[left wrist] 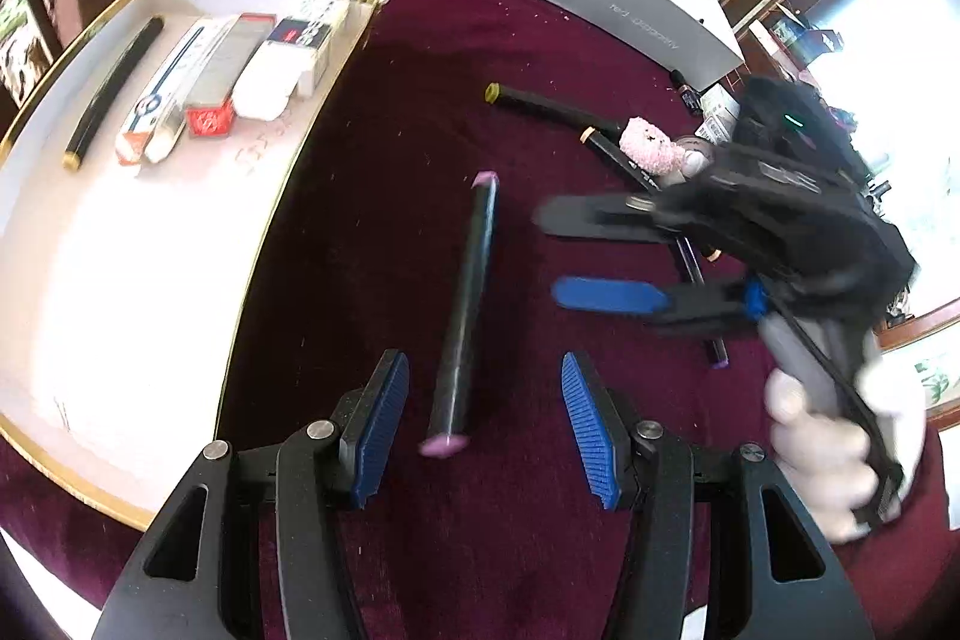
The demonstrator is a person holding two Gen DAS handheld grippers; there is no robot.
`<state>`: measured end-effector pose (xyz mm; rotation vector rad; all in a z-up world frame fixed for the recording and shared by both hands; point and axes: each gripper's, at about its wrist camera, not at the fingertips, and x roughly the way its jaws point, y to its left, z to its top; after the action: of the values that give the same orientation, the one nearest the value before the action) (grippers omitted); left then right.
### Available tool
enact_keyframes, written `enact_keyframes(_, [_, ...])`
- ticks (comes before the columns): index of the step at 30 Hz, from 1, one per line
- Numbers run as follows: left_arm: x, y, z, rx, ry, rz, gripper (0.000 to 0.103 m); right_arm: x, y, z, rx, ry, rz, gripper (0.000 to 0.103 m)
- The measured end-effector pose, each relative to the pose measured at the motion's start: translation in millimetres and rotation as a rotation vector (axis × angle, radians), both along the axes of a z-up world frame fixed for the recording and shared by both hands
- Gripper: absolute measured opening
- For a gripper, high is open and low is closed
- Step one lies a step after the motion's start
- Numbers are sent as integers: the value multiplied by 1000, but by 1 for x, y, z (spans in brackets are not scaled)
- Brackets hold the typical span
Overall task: Organize objects
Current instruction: 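Grasp a pink-capped black marker with the left gripper while the right gripper grasps a purple-capped marker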
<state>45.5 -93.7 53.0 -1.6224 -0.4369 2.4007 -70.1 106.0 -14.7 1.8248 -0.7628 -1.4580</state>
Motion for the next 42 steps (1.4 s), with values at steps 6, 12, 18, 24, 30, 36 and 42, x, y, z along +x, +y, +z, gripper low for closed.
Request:
enact_keyframes(6, [-13, 24, -10, -190, 56, -68, 47, 4, 63, 42, 58, 172, -149, 63])
enact_keyframes(12, [-25, 45, -34, -355, 85, -151, 47, 6, 120, 59, 254, 306, -242, 63])
enact_keyframes(18, [-24, 45, -43, -360, 83, -149, 47, 24, 140, 48, 458, 378, -205, 63])
enact_keyframes(24, [-18, 36, -39, -327, 80, -161, 11, 32, 98, 40, 673, 494, -118, 62])
enact_keyframes(30, [-4, 28, -37, -261, 53, -151, 11, 27, 88, 34, 731, 508, -58, 16])
enact_keyframes(36, [-1, 27, -38, -248, 64, -140, 12, 49, 74, 28, 596, 427, 67, 13])
enact_keyframes(42, [-4, 33, -38, -256, 87, -146, 18, 47, 62, 35, 691, 507, 68, 17])
